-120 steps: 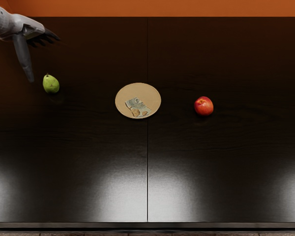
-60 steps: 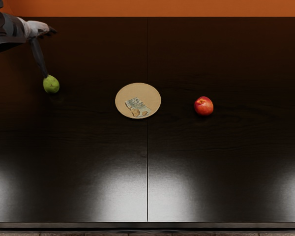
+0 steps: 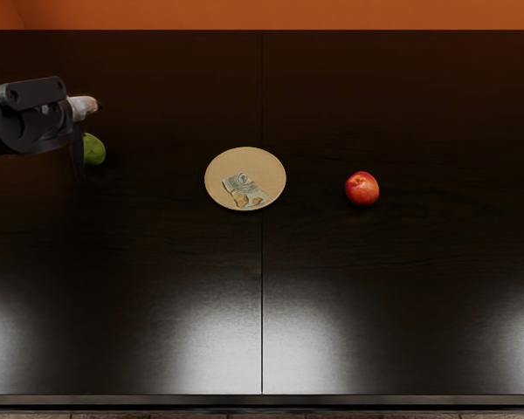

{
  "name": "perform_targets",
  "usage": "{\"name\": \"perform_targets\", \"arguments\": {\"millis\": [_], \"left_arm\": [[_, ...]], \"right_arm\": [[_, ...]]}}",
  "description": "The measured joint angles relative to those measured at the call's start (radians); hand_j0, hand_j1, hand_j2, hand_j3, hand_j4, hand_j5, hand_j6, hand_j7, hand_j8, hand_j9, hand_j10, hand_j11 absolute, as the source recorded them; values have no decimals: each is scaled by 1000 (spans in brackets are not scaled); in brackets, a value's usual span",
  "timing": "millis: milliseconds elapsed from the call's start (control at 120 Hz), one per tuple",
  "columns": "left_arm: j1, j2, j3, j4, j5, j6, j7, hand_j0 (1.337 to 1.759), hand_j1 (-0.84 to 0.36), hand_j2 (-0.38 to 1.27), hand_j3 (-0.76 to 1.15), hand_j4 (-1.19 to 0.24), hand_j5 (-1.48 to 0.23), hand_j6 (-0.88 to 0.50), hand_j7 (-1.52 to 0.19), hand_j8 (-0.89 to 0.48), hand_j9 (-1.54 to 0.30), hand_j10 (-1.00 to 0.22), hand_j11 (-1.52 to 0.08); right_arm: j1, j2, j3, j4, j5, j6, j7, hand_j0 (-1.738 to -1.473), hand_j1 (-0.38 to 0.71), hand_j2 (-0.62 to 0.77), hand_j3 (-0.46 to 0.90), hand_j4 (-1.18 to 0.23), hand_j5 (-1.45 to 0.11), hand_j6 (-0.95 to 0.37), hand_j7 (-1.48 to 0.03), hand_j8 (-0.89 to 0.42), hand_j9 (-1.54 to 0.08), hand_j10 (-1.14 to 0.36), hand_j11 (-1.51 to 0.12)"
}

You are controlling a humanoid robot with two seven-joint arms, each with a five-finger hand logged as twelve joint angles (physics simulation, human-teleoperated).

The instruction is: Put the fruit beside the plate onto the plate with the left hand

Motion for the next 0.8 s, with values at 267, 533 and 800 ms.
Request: {"name": "perform_targets", "arguments": {"millis": [267, 533, 800], "left_arm": [[50, -24, -22, 23, -69, 142, 0, 1658, 319, 6, 0, -27, -33, -28, -33, -28, -33, -27, -33], [105, -69, -18, 68, -107, 202, -2, 1658, 256, 17, 0, -80, -102, -81, -102, -81, -101, -80, -101], [145, -69, -19, 139, -108, 215, -2, 1658, 195, 27, 0, -132, -168, -133, -168, -132, -168, -131, -168]], "right_arm": [[0, 0, 0, 0, 0, 0, 0, -1658, -349, 0, 0, 0, 0, 0, 0, 0, 0, 0, 0], [0, 0, 0, 0, 0, 0, 0, -1658, -349, 0, 0, 0, 0, 0, 0, 0, 0, 0, 0], [0, 0, 0, 0, 0, 0, 0, -1658, -349, 0, 0, 0, 0, 0, 0, 0, 0, 0, 0]]}}
